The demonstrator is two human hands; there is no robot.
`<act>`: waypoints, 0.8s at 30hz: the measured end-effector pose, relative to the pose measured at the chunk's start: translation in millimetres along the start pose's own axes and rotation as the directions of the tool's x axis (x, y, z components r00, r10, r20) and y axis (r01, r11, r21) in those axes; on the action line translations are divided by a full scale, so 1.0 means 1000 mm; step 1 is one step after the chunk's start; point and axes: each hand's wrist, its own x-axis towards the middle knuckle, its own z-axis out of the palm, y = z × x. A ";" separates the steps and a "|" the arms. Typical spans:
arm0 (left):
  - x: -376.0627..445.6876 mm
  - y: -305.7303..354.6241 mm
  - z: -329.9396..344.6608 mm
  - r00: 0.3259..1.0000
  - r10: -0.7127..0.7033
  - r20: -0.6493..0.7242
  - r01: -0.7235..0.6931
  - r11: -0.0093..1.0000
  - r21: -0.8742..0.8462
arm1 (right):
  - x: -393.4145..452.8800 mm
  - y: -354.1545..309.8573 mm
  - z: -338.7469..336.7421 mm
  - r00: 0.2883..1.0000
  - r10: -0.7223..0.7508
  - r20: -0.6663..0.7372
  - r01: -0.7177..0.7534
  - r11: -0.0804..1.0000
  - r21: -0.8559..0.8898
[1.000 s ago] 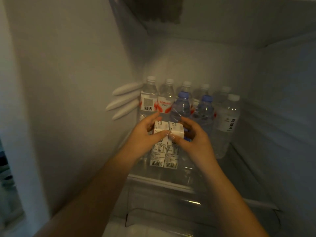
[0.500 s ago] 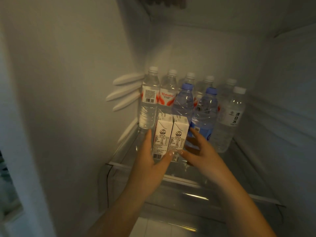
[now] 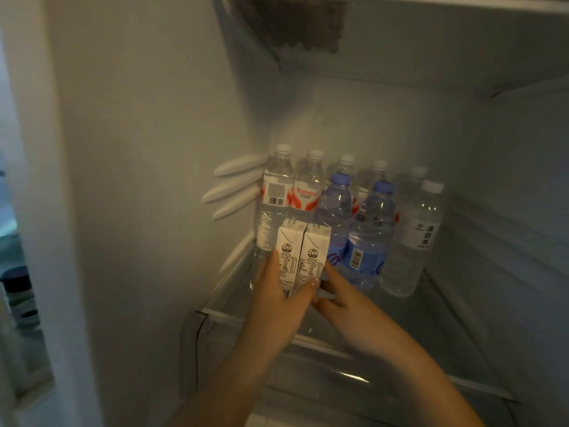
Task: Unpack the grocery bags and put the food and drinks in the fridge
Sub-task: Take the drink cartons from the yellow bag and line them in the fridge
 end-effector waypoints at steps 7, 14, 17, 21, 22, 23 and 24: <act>0.020 -0.006 -0.010 0.995 -0.032 -0.092 0.037 0.998 0.053 | 0.032 -0.001 0.007 0.998 -0.003 0.061 0.005 0.999 -0.033; 0.045 -0.017 -0.026 0.975 -0.082 -0.207 0.108 0.987 0.118 | 0.062 -0.003 0.024 0.998 -0.019 0.063 0.020 1.000 -0.010; 0.052 -0.023 -0.034 0.970 -0.082 -0.227 0.119 0.981 0.153 | 0.069 -0.006 0.031 0.998 -0.033 0.061 0.033 0.999 -0.002; 0.056 -0.026 -0.039 0.971 -0.074 -0.229 0.118 0.976 0.182 | 0.075 -0.008 0.034 0.998 -0.042 0.057 0.041 0.999 0.009; 0.057 -0.027 -0.040 0.971 -0.077 -0.226 0.120 0.975 0.187 | 0.075 -0.009 0.033 0.998 -0.041 0.052 0.040 0.999 0.008; 0.057 -0.028 -0.040 0.972 -0.070 -0.224 0.114 0.975 0.191 | 0.075 -0.009 0.033 0.998 -0.046 0.051 0.045 0.999 0.011; 0.058 -0.029 -0.040 0.973 -0.065 -0.222 0.111 0.973 0.200 | 0.074 -0.010 0.033 0.998 -0.045 0.052 0.045 0.999 0.007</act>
